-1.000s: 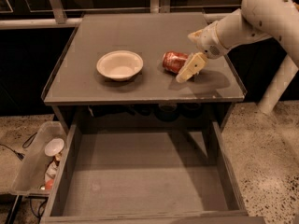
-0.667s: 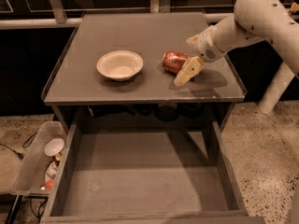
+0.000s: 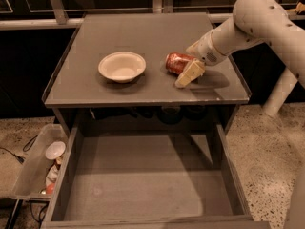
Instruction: Place coke can into top drawer
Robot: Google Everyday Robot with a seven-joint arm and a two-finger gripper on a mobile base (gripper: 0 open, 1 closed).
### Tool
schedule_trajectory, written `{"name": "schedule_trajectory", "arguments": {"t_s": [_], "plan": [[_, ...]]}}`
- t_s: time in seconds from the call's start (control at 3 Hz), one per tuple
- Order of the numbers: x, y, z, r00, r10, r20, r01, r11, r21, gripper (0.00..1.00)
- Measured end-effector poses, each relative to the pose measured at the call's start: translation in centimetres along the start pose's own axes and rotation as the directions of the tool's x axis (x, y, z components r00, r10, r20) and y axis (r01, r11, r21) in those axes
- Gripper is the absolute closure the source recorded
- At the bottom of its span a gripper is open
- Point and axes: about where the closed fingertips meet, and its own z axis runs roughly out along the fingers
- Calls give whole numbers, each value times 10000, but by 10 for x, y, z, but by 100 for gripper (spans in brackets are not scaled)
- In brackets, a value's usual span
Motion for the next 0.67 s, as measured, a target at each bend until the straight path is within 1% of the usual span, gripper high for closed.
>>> {"name": "schedule_trajectory", "arguments": {"t_s": [0.67], "plan": [[0,0,0,10000,0,0,0,10000,-1,64]]}}
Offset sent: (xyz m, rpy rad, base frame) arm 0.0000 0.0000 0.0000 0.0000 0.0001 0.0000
